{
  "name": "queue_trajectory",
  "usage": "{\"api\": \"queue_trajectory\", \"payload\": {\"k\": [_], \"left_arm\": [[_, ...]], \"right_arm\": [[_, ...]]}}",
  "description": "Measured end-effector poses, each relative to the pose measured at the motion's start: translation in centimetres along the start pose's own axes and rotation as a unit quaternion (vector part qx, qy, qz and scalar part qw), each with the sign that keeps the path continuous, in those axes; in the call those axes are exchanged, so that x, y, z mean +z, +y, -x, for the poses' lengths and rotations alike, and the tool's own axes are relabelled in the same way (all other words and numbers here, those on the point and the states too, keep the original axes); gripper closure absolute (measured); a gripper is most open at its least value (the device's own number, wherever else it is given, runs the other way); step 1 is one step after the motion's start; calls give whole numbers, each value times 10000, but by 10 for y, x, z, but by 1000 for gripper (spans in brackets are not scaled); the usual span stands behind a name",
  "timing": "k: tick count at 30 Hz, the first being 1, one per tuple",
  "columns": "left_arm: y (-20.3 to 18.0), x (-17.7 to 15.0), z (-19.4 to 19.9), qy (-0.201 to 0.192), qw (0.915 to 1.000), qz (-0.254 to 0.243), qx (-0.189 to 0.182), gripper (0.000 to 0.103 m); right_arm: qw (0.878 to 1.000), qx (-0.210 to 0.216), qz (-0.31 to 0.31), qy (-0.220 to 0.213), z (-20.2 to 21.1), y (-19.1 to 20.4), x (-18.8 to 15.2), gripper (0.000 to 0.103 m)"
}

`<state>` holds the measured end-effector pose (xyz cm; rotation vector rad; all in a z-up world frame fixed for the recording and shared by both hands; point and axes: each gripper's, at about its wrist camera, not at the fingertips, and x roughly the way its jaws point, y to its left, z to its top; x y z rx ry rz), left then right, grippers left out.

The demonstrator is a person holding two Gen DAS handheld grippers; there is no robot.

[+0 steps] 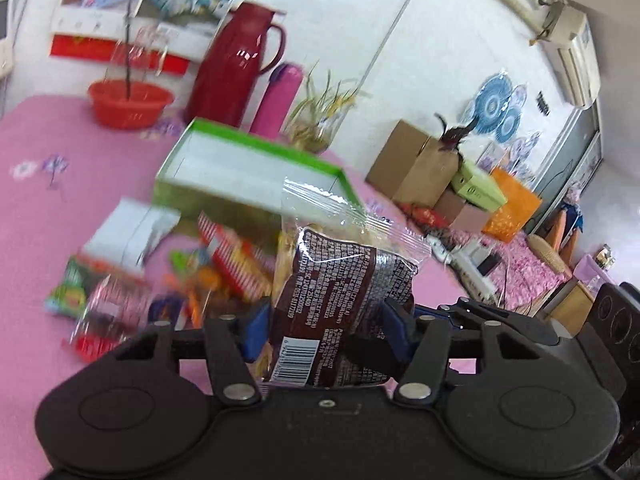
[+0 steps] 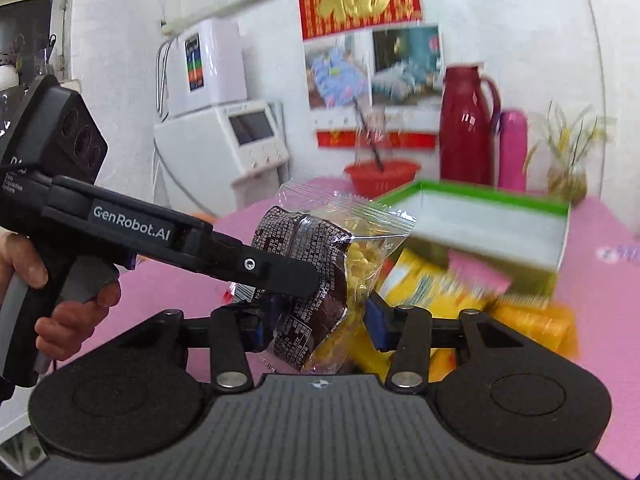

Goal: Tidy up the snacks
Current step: 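Carry the brown bag over the green box and open the left gripper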

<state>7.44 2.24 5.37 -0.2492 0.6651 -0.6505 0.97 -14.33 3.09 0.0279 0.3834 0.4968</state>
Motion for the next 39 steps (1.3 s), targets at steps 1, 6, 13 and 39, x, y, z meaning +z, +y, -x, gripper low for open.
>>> {"api": "queue_trajectory", "payload": {"k": [1, 6, 13, 39], "left_arm": [[-3, 10, -6, -60, 10000, -38, -10, 78], [-5, 57, -47, -238, 9996, -140, 96, 78], [16, 102, -109, -282, 9994, -45, 198, 78], [53, 112, -174, -174, 9871, -16, 1594, 0]], "right_arm": [[9999, -57, 38, -86, -2, -7, 6, 25], [9989, -327, 89, -316, -30, -47, 39, 25], [9958, -764, 211, -461, -79, -90, 63, 25], [9873, -1364, 696, 418, -141, -130, 48, 0]]}}
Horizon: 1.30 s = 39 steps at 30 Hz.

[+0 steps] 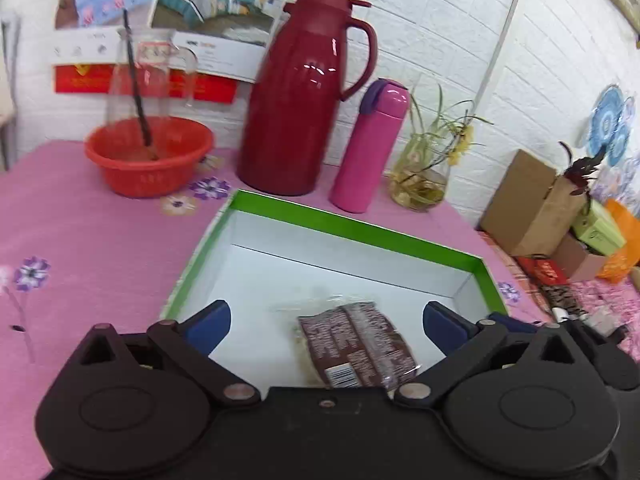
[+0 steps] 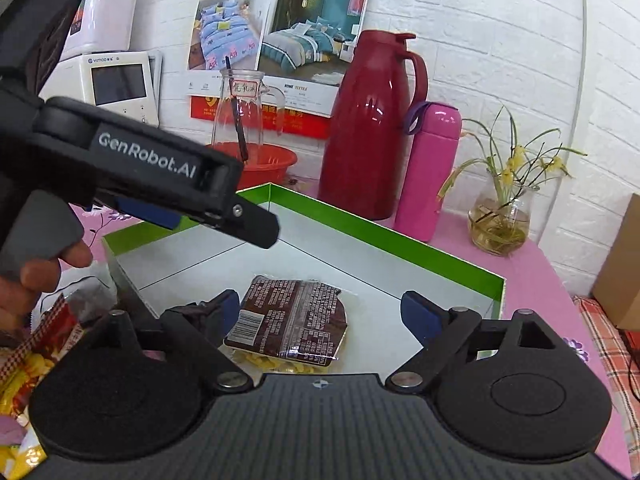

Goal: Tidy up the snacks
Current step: 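Carry the brown bag over the green box and open the left gripper, then reach the right gripper to the yellow chip bag and close on it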

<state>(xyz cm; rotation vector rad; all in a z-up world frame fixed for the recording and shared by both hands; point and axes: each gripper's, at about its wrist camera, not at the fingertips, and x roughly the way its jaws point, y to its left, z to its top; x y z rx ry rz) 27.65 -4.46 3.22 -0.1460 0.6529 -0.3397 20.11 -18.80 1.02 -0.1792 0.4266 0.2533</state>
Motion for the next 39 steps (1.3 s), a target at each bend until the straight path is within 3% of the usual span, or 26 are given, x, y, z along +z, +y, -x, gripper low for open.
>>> {"api": "queue_trajectory", "payload": {"k": [3, 11, 22, 24, 29, 35, 39], "left_arm": [[-4, -6, 17, -63, 9995, -139, 292, 0], [-13, -42, 78, -109, 9967, -477, 643, 0], [-23, -117, 146, 80, 9959, -856, 280, 0], [-24, -127, 147, 188, 9961, -808, 293, 0], [-13, -147, 137, 504, 9960, -611, 403, 0], [14, -163, 143, 573, 9917, -553, 1014, 0], [29, -166, 152, 497, 9896, -496, 1254, 0]], "right_arm": [[9999, -6, 35, -150, 17, 3, 2, 0], [9987, 110, -232, -437, 74, 16, -3, 0], [9941, 594, -487, -763, 149, 40, -47, 0], [9941, 546, -510, -788, 152, 46, -60, 0], [9951, 748, -534, -362, 143, 53, -76, 0], [9964, 814, 114, -196, 134, 85, -73, 0], [9974, 709, 64, 55, 115, 96, -64, 0]]}}
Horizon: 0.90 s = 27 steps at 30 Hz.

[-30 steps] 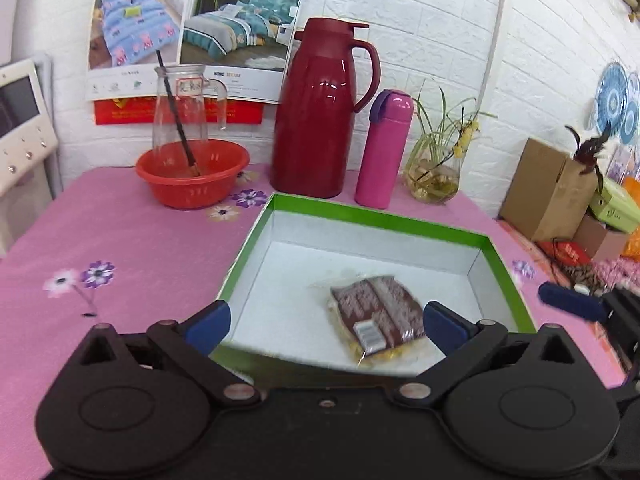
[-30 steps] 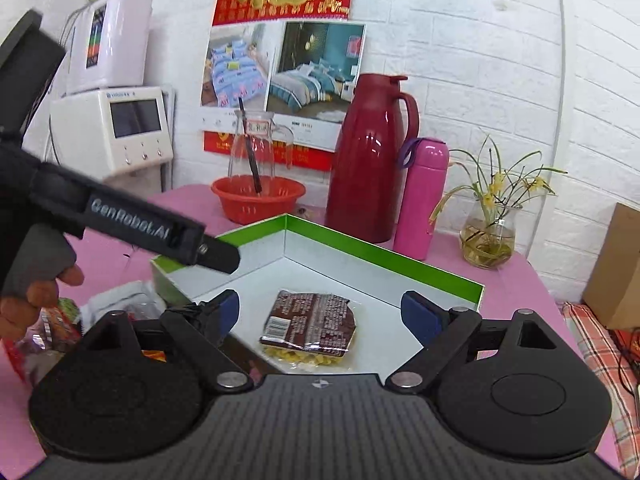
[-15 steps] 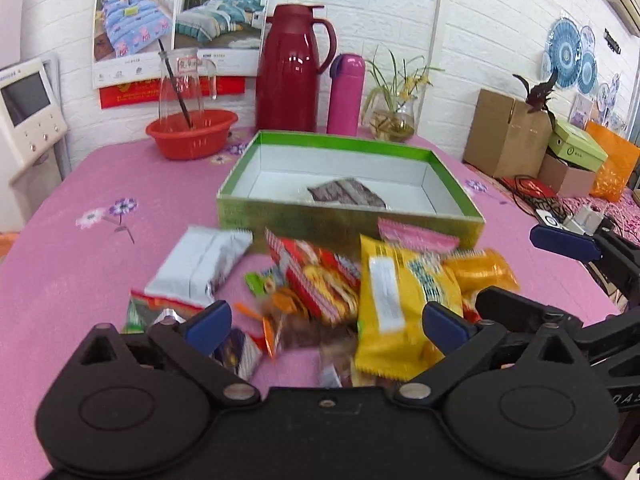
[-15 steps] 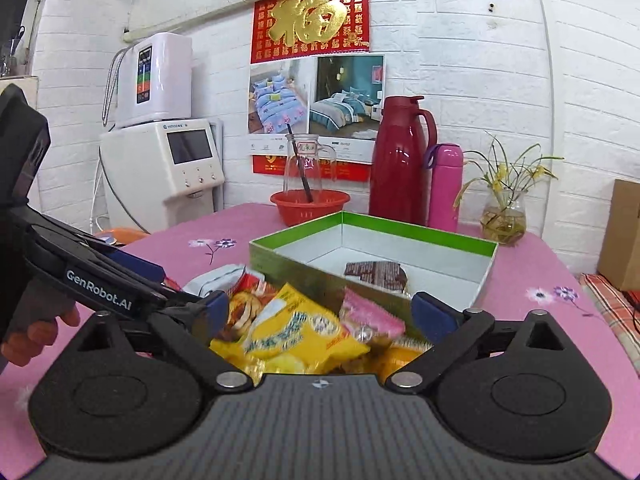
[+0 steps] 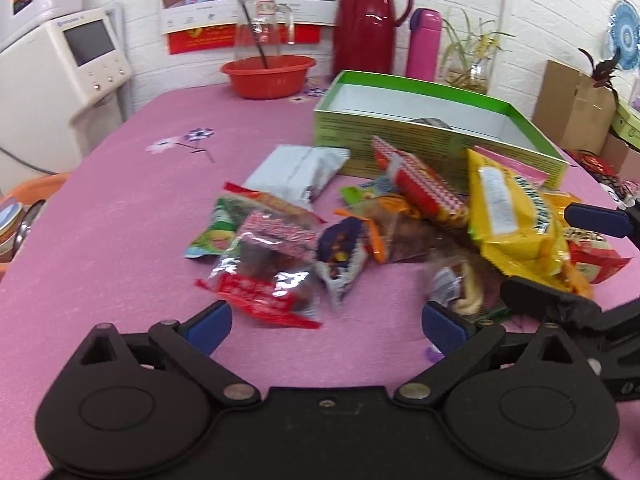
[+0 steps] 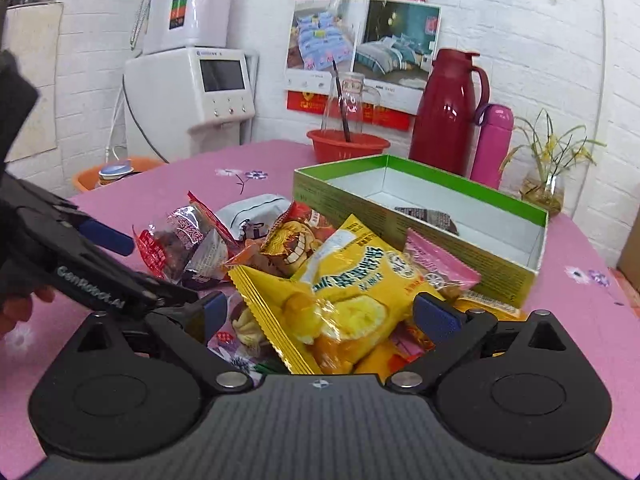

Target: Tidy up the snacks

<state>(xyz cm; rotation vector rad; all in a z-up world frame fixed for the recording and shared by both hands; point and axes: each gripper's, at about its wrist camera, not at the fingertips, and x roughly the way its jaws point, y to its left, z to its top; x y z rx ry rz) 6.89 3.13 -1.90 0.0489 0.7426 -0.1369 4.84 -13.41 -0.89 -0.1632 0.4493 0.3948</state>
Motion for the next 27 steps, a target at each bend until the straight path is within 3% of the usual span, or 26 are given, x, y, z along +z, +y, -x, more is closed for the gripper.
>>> {"api": "queue_trajectory", "payload": {"k": [4, 7, 8, 10, 14, 18, 21, 22, 27], "left_arm": [[7, -4, 3, -119, 9996, -71, 235, 0], [14, -5, 3, -132, 9998, -18, 166, 0], [15, -5, 3, -131, 9998, -6, 144, 0], [16, -5, 2, -137, 9998, -7, 107, 0], [17, -5, 0, -145, 9999, 10, 14, 0], [16, -5, 0, -129, 9999, 13, 0, 0], [15, 0, 3, -151, 9998, 52, -134, 0], [14, 3, 5, -157, 9995, 82, -269, 0], [0, 24, 18, -205, 9927, 356, -1135, 0]], "right_arm": [[9989, -268, -181, 334, -21, -1, 2, 0], [9985, 79, -259, 474, -23, -2, -4, 1], [9987, 169, -82, 483, -21, 2, -7, 15], [9975, 350, 331, 524, -16, 10, -13, 26], [9943, 619, 685, 534, -5, 22, -19, 28], [9944, 553, 755, 495, 0, 27, -19, 23], [9949, 445, 782, 449, 1, 26, -19, 8], [9953, 387, 778, 423, 1, 25, -19, 2], [9969, 282, 592, 427, -2, 20, -18, 0]]}}
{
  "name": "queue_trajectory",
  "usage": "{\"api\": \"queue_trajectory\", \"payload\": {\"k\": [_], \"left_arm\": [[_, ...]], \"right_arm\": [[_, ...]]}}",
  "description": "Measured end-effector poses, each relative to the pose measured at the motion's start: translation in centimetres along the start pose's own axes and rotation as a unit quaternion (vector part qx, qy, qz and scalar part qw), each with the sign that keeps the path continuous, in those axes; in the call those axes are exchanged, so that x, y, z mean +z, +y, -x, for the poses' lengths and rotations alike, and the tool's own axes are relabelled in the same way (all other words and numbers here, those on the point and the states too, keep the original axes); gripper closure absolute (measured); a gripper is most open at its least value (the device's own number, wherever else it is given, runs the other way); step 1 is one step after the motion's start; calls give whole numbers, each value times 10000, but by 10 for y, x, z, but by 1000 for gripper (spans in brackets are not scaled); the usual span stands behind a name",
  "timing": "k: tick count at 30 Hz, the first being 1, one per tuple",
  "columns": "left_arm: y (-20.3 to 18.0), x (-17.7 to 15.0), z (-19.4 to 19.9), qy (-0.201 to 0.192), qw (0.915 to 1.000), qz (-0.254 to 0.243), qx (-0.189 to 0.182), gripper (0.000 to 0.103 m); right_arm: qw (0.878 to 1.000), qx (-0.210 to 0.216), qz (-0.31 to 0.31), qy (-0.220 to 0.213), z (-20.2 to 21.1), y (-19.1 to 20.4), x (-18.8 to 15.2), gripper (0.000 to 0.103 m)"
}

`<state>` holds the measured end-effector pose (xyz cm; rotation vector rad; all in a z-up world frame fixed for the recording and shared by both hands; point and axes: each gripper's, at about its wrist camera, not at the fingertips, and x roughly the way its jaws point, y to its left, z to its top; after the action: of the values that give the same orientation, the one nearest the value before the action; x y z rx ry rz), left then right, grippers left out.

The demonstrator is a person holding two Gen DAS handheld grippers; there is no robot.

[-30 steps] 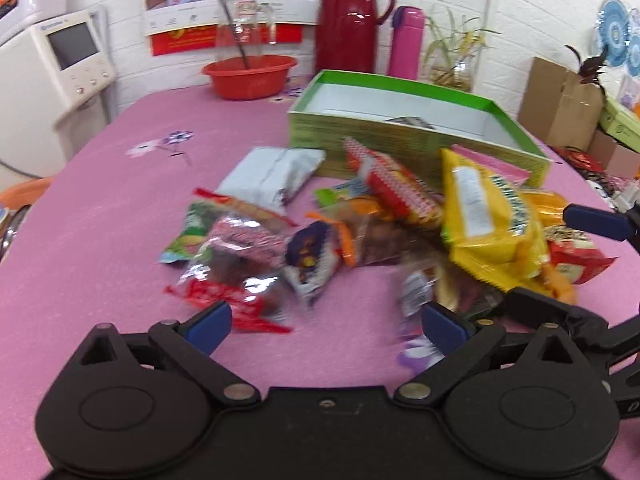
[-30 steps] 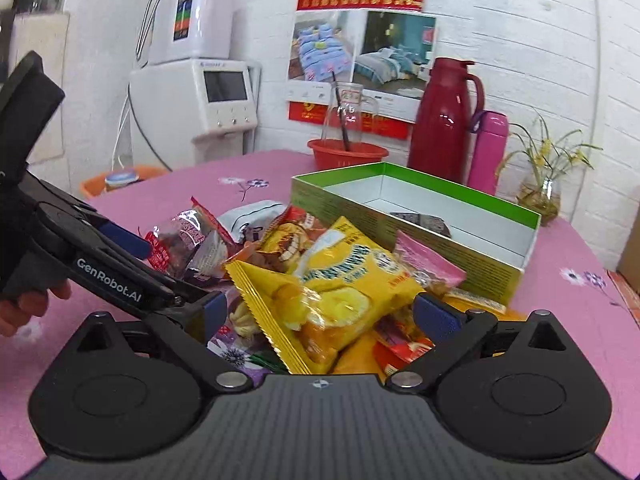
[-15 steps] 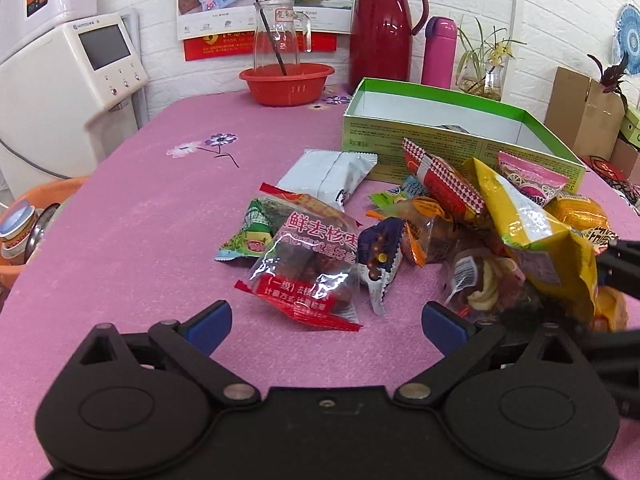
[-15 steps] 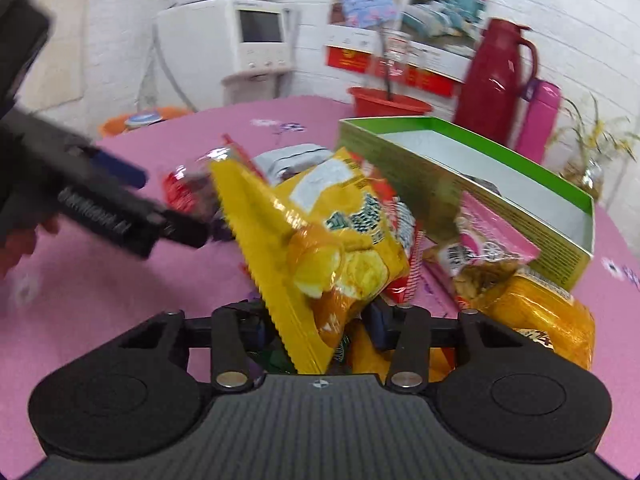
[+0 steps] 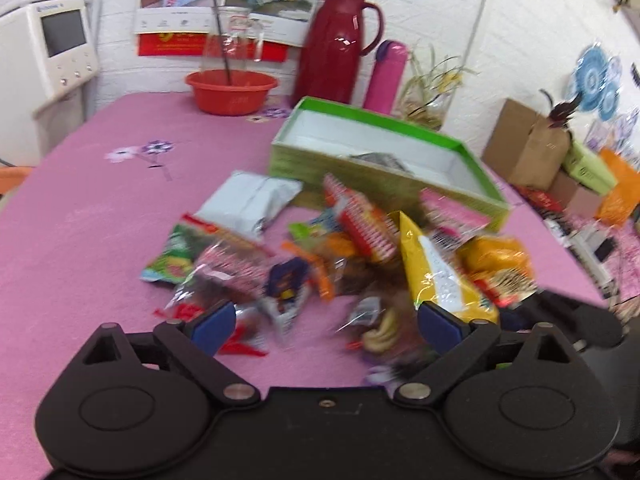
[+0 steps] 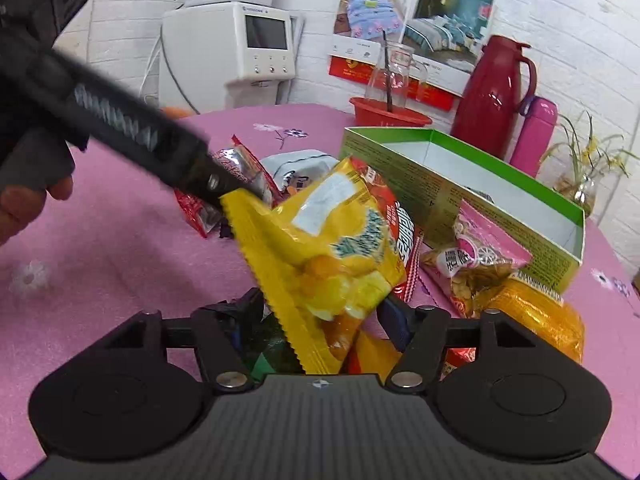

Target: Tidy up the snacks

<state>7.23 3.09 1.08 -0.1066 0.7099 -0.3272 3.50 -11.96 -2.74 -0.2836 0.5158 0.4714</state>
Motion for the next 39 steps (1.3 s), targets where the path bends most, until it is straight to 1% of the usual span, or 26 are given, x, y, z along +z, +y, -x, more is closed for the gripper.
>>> {"api": "queue_trajectory", "payload": {"k": [1, 3, 5, 6, 8, 11, 12, 13, 14, 15, 17, 18, 19, 20, 21, 22, 23, 24, 25, 26, 28, 30, 33, 36, 39], "left_arm": [[-5, 4, 0, -28, 9999, -32, -95, 0], [-14, 13, -2, 5, 9995, -46, -323, 7], [-17, 20, 2, -48, 9978, 41, -661, 8], [-18, 23, 4, -103, 9971, 90, -752, 7], [-24, 27, 4, -119, 9968, 45, -791, 8], [-37, 27, -10, 77, 9967, -161, -796, 9], [-39, 26, -16, 190, 9963, -195, -814, 13], [-40, 25, -23, 310, 9958, -196, -844, 24], [-40, 25, -28, 412, 9951, -185, -877, 26], [-39, 23, -33, 502, 9946, -159, -896, 26], [-38, 22, -43, 628, 9943, -115, -852, 27], [-37, 22, -47, 685, 9943, -76, -819, 30], [-36, 23, -51, 739, 9940, -39, -802, 39], [-35, 22, -52, 741, 9941, -41, -795, 52], [-35, 23, -54, 722, 9940, -69, -822, 55], [-36, 23, -53, 663, 9941, -125, -850, 58], [-35, 23, -51, 606, 9941, -161, -885, 63], [-35, 24, -49, 554, 9933, -144, -1008, 69], [-35, 25, -47, 607, 9922, -69, -1090, 70], [-37, 25, -45, 594, 9923, -81, -1081, 70], [-41, 26, -41, 519, 9925, -198, -1091, 70], [-44, 27, -36, 452, 9924, -211, -1128, 70], [-49, 34, -26, 260, 9917, -240, -1237, 70], [-57, 50, -19, -19, 9902, -300, -1365, 71], [-65, 71, -19, -293, 9882, -339, -1462, 71]], "right_arm": [[10000, 1, -72, 16, -1, -2, 0, 0], [9997, 41, -235, 27, -2, -5, -2, 0], [9995, 82, -315, -4, 0, -8, -4, 0], [9995, 74, -318, -20, 1, -9, -4, 0], [9995, 75, -310, -70, 2, -10, -5, 0], [9993, 77, -353, -124, 4, -12, -4, 0], [9992, 67, -367, -139, 4, -11, -4, 0], [9992, 65, -380, -145, 5, -12, -4, 0], [9991, 68, -391, -154, 7, -11, -5, 0], [9991, 80, -394, -165, 8, -12, -6, 0], [9990, 103, -379, -205, 11, -13, -7, 0], [9990, 101, -365, -228, 12, -13, -6, 0], [9990, 89, -355, -251, 12, -14, -6, 0], [9990, 88, -359, -262, 12, -15, -6, 1], [9989, 99, -381, -263, 11, -15, -6, 1], [9987, 122, -425, -247, 11, -16, -7, 8], [9985, 166, -472, -230, 12, -17, -7, 21], [9983, 157, -499, -276, 15, -17, -8, 27], [9982, 164, -493, -309, 17, -16, -7, 36], [9983, 164, -472, -307, 20, -15, -6, 37], [9985, 124, -405, -338, 23, -14, -4, 38], [9986, 107, -352, -383, 28, -14, -3, 39], [9980, 20, -300, -557, 38, -17, 1, 39], [9965, -162, -186, -796, 48, -23, 11, 39], [9935, -397, -62, -1065, 50, -36, 24, 39]]}}
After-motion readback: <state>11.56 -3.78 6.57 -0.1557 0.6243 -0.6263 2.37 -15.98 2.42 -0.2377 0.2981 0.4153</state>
